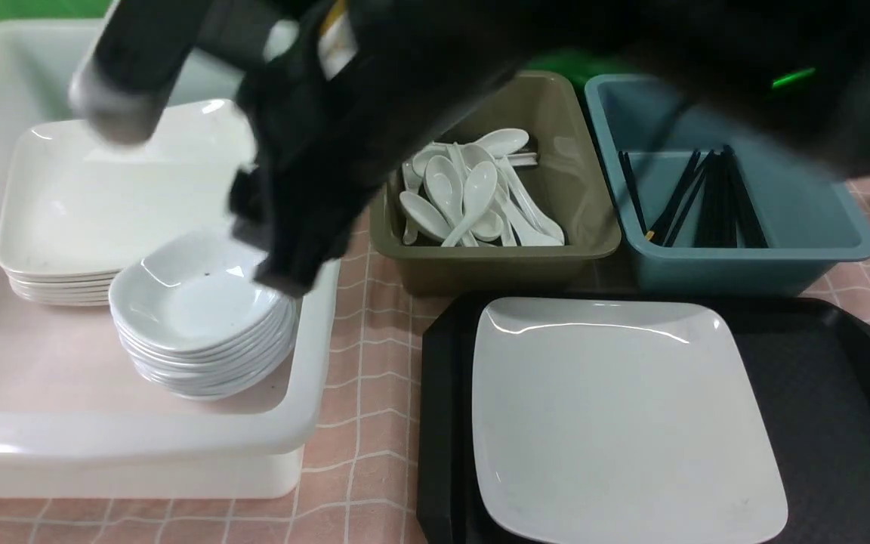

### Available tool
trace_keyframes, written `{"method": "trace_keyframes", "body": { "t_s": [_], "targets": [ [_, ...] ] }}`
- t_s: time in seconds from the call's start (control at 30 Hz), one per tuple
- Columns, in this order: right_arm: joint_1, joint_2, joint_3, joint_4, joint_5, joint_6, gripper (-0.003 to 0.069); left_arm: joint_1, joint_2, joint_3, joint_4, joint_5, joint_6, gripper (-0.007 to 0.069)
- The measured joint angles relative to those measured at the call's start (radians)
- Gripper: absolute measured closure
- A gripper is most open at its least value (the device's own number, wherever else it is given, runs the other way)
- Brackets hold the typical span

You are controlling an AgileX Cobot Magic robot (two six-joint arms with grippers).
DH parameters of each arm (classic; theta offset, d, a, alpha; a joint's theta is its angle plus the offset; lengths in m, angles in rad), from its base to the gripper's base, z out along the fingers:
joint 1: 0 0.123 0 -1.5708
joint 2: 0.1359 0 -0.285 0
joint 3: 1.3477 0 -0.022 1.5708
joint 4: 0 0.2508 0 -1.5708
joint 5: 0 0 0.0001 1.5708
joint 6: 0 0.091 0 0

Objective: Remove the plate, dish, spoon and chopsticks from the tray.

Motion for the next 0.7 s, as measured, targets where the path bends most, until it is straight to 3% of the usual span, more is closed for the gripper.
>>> {"method": "trace_keyframes", "body": {
  "t_s": [0.03, 0.07, 0.1, 0.13, 0.2, 0.3, 0.33, 0.43, 0.5, 0.57, 0.7],
  "targets": [
    [0.000, -0.048, 0.000, -0.016, 0.079, 0.030, 0.0356, 0.000, 0.000, 0.000, -0.017, 0.000, 0.002, 0.0618],
    [0.000, -0.056, 0.000, -0.019, 0.091, 0.033, 0.0370, 0.000, 0.000, 0.000, -0.017, 0.000, 0.002, 0.0618],
    [0.000, -0.120, 0.002, -0.044, 0.155, 0.065, 0.0486, -0.004, 0.000, 0.000, -0.039, -0.001, 0.002, 0.0618],
    [0.000, -0.154, 0.007, -0.065, 0.157, 0.100, 0.0541, -0.010, 0.000, 0.000, -0.050, -0.001, 0.002, 0.0618],
    [-0.003, -0.232, 0.026, -0.104, 0.157, 0.161, 0.0613, -0.041, 0.000, 0.003, -0.065, -0.002, 0.002, 0.0618],
    [-0.016, -0.338, 0.071, -0.130, 0.157, 0.218, 0.0629, -0.121, 0.000, 0.016, -0.066, -0.007, 0.002, 0.0618],
    [-0.039, -0.420, 0.125, -0.135, 0.157, 0.272, 0.0629, -0.206, 0.000, 0.036, -0.061, -0.007, 0.003, 0.0618],
    [-0.078, -0.524, 0.222, -0.142, 0.157, 0.319, 0.0629, -0.328, 0.000, 0.074, -0.047, -0.008, 0.003, 0.0618],
    [-0.136, -0.654, 0.381, -0.146, 0.157, 0.383, 0.0629, -0.477, 0.001, 0.141, -0.033, -0.008, 0.005, 0.0618],
    [-0.165, -0.717, 0.466, -0.147, 0.157, 0.425, 0.0629, -0.543, 0.001, 0.178, -0.031, -0.008, 0.005, 0.0617],
    [-0.237, -0.947, 0.809, -0.150, 0.154, 0.575, 0.0629, -0.774, 0.001, 0.323, 0.011, -0.054, -0.038, 0.0587]
  ]
}}
